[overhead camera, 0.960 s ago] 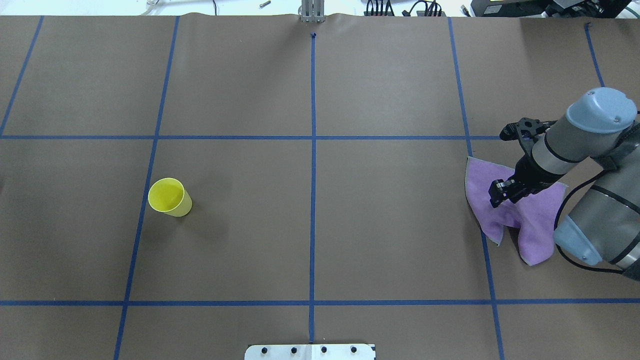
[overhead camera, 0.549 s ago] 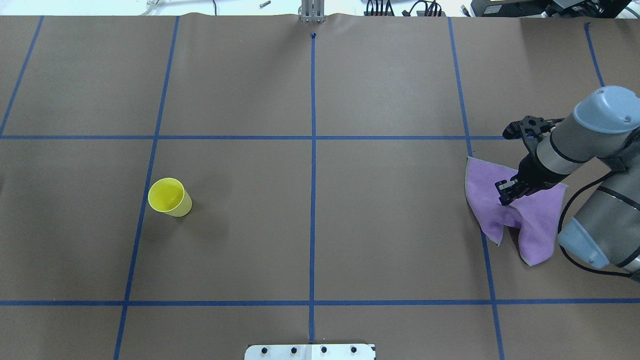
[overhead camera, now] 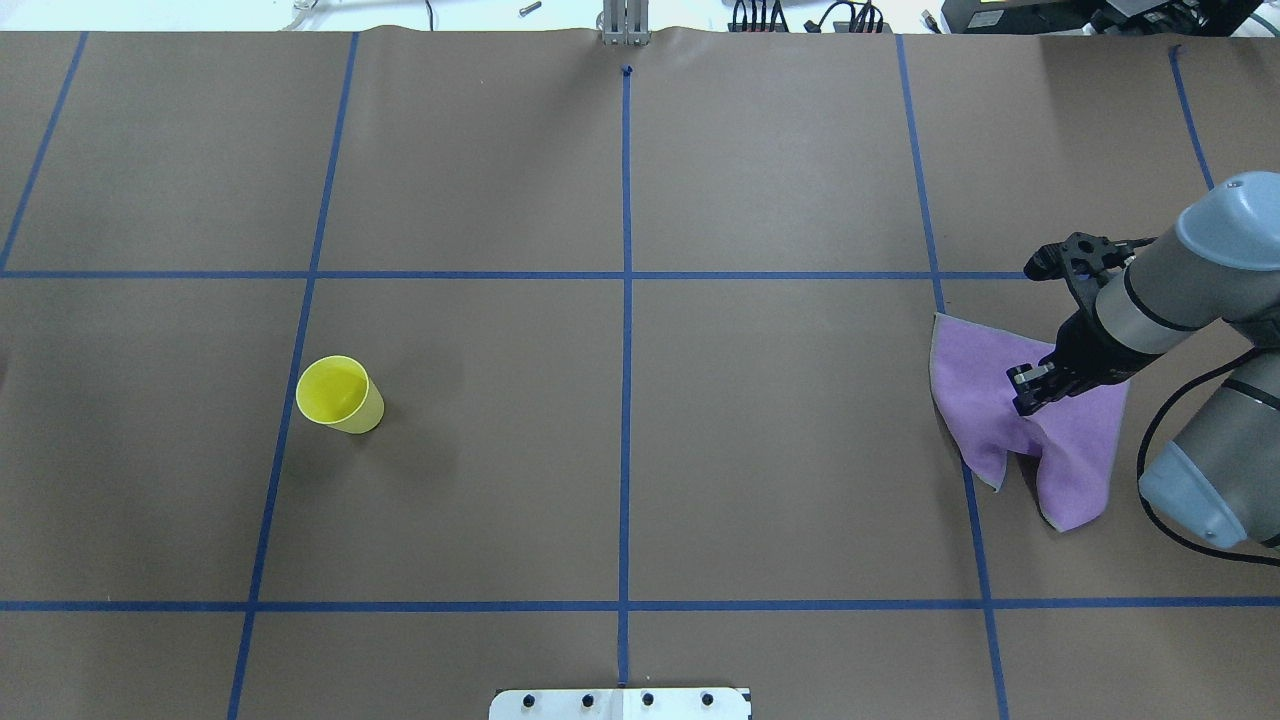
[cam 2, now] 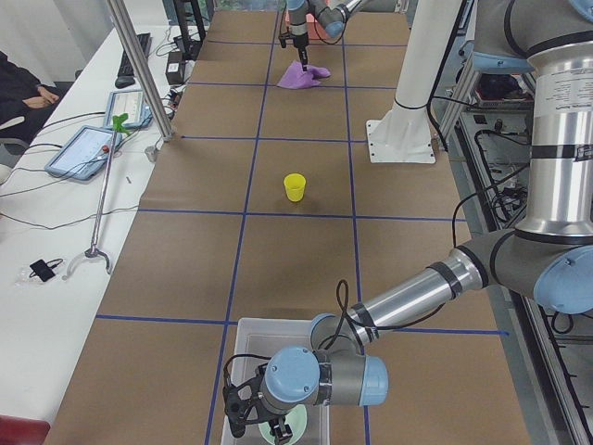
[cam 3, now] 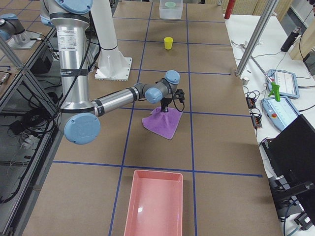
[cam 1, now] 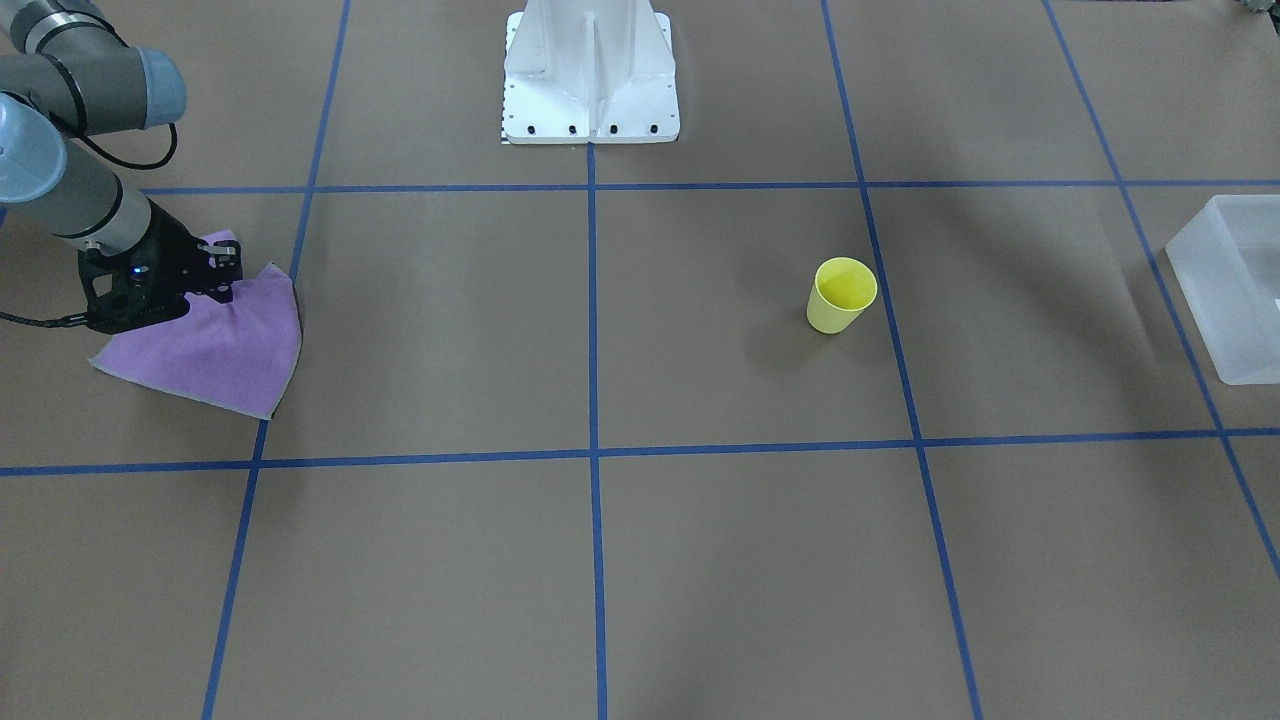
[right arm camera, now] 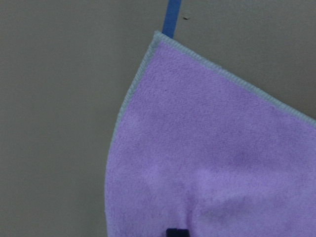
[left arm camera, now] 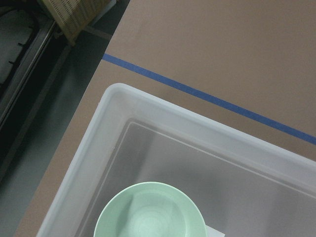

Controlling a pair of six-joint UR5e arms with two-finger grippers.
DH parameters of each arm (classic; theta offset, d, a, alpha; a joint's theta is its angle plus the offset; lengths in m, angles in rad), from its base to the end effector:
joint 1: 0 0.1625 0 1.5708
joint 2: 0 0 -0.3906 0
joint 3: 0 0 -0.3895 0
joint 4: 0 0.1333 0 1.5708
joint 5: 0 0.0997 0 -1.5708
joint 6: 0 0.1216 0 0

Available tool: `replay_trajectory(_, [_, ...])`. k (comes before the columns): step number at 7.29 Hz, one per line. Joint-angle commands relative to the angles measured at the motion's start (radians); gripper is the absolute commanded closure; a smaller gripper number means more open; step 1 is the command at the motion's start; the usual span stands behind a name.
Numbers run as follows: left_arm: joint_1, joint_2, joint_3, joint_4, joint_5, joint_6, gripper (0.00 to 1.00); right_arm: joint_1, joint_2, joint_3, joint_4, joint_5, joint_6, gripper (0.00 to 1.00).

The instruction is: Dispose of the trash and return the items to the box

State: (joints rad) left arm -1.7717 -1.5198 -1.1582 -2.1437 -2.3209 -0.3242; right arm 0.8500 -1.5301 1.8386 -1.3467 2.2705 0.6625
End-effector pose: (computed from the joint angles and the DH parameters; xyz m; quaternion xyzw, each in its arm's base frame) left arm -0.1367 -0.4184 0.8043 0.0282 0.3682 -0.2218 0.9025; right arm -0.3020 -0.4271 0.4640 -0.0205 -0.4124 -0.1166 0.9033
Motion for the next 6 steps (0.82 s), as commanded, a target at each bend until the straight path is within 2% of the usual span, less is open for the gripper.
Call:
replay_trajectory(1, [0.0,0.003,0.0,-0.002,-0.001,0.001,0.01,0.011,-0.011,0.002,-0.002,0.003,-0.007,0.0])
replay_trajectory(3, [0.001,0.001,-0.038,0.002,-0.008,-0.018,0.01,-0.018,-0.033,-0.002,-0.002,-0.022,-0.011,0.0])
replay_trajectory(5, [0.017,-0.013,-0.153,0.045,-0.111,-0.181,0.01,-0.032,-0.038,-0.005,-0.002,-0.035,-0.009,0.0])
replay_trajectory(6, [0.062,-0.013,-0.197,0.05,-0.127,-0.252,0.01,-0.035,-0.039,-0.005,-0.002,-0.035,-0.009,0.0])
